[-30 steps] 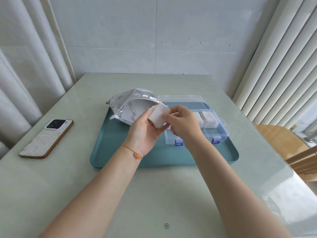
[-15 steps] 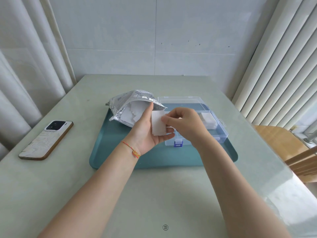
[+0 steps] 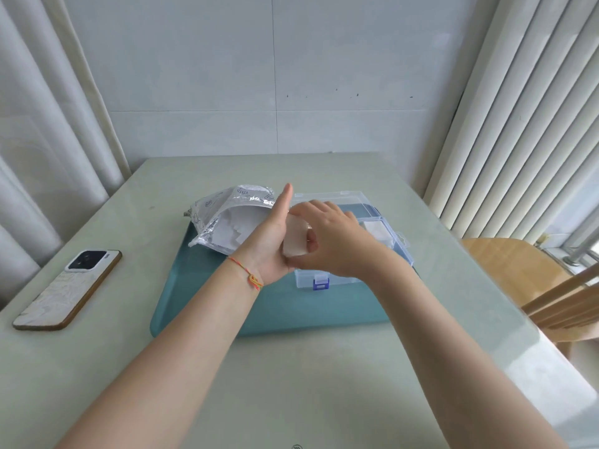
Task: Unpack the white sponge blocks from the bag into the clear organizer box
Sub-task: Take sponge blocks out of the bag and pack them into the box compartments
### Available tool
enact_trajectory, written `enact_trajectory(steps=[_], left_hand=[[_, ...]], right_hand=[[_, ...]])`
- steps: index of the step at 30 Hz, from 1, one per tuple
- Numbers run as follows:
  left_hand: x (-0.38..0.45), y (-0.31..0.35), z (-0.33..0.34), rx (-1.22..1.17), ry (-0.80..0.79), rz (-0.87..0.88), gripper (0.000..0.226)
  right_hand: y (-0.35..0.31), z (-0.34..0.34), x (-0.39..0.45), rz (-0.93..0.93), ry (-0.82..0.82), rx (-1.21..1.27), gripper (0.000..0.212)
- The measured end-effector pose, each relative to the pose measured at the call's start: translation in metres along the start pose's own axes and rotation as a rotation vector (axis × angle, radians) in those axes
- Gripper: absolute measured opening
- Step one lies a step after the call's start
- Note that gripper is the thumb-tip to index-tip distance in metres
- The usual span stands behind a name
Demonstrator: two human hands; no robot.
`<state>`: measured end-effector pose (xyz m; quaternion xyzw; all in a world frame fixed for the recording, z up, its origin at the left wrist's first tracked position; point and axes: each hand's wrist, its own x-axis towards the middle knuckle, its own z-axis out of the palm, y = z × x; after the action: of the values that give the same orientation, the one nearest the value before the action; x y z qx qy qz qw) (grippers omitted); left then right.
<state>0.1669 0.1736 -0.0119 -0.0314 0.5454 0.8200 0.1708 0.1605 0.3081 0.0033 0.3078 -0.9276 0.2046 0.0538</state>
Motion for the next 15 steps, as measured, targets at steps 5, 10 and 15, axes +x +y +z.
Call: enact_trajectory(steps=[5,10,15], left_hand=[[0.014,0.001,0.014,0.042,0.068,0.010,0.051],[0.026,0.004,0.029,0.068,-0.029,0.040,0.057],[0.042,0.000,0.031,0.083,-0.017,0.020,0.072]], right_hand=[[0.019,-0.016,0.005,-0.009,0.030,-0.155,0.076],[0.034,-0.023,0.016,-0.052,0.042,-0.191,0.067],[0.059,-0.048,0.026,0.058,-0.142,0.129,0.055]])
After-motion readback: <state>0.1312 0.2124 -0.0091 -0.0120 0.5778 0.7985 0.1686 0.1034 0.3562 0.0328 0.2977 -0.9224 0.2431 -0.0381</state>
